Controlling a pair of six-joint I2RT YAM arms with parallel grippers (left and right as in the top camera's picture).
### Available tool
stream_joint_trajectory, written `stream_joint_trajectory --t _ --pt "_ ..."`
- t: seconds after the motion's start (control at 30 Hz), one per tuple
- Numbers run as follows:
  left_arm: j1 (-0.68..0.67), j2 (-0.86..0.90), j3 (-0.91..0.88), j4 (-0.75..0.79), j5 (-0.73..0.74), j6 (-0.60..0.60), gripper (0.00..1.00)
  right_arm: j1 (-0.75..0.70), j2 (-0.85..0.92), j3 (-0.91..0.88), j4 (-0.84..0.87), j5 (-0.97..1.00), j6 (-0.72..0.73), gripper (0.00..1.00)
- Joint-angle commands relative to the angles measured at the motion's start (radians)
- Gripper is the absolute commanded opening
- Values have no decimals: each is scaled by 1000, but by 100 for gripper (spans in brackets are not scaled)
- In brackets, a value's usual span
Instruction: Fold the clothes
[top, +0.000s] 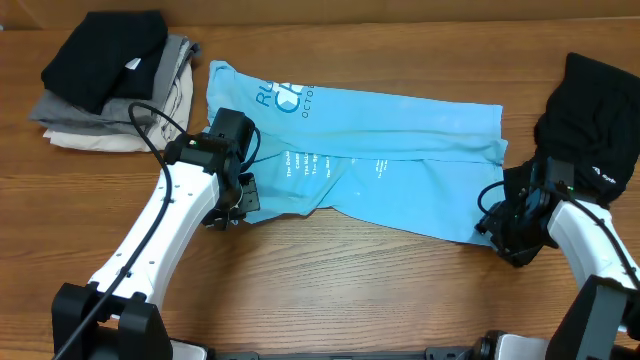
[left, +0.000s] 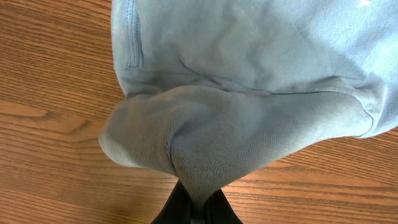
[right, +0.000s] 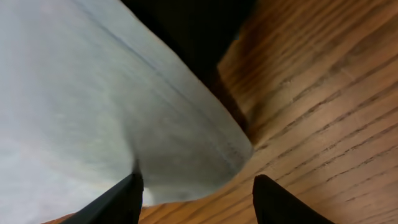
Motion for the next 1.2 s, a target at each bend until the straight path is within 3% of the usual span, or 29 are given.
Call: stream_joint_trajectory --t 0.0,0.47,0.5,0.57,0.7,0.93,1.17 --pt "4 1 24 1 -16 22 4 5 0 -37 16 10 5 59" --pt "4 1 24 0 -21 26 5 2 -1 -134 195 73 36 59" --pt "4 1 24 0 -21 26 4 2 -1 -134 203 73 36 54" --pt "4 1 24 0 -22 26 4 -2 -1 -133 210 73 36 26" --pt "4 1 24 0 -33 25 4 -31 -1 -132 204 71 35 4" --pt "25 1 46 -32 -35 25 4 -90 -50 -26 24 58 34 4" --pt "104 0 176 -195 -78 38 4 -103 -185 153 -212 32 -19 4"
